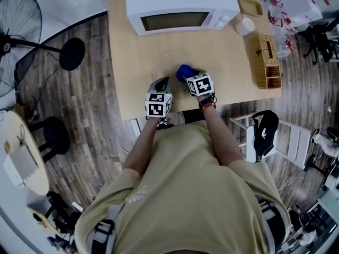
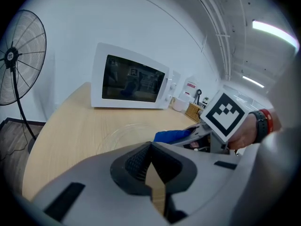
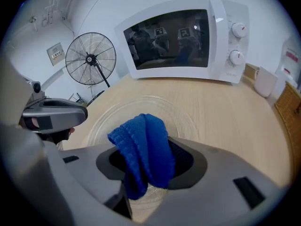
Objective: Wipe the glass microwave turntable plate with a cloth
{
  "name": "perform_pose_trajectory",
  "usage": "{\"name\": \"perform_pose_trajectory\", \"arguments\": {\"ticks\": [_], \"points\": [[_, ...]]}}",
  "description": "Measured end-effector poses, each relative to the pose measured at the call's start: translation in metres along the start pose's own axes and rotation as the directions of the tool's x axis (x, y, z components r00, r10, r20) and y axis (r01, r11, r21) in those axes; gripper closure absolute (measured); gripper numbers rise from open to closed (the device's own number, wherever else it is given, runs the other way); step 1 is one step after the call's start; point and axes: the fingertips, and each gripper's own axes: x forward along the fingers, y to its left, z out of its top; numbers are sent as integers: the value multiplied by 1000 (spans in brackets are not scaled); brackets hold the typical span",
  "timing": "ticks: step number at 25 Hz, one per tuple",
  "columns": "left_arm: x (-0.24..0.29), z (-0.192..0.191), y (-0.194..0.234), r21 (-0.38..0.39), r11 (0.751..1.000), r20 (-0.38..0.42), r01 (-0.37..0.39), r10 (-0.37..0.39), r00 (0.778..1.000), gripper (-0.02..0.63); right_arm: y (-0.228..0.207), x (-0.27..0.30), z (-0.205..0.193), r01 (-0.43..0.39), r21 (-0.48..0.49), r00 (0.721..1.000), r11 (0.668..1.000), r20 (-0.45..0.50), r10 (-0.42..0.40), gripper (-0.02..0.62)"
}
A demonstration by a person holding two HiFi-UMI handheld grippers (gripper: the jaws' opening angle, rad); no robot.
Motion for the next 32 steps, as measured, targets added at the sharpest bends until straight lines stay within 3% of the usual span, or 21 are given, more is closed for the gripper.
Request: {"name": "perform_pose_trajectory", "arguments": {"ticks": [7,19,24,32], "points": [[10,-2,-10,24,999,-19,36,-35,999,586,-20,-10,-8,59,18,998,998,-11,-59,385],[-2,-7,-8,37,999,-23,19,-19,1000,587,-50,-26,-19,122,88,993,989,-2,-122,373],[-15,-10,3,31,1000,-10,-5,6,1000,586,-48,-27,-20,152,74,988,986,5,-152,374],[-39,-21,24,9,999,6,-52,52,999,587,-28,-29,-17,97,113,994,989,32,-101,387]]}}
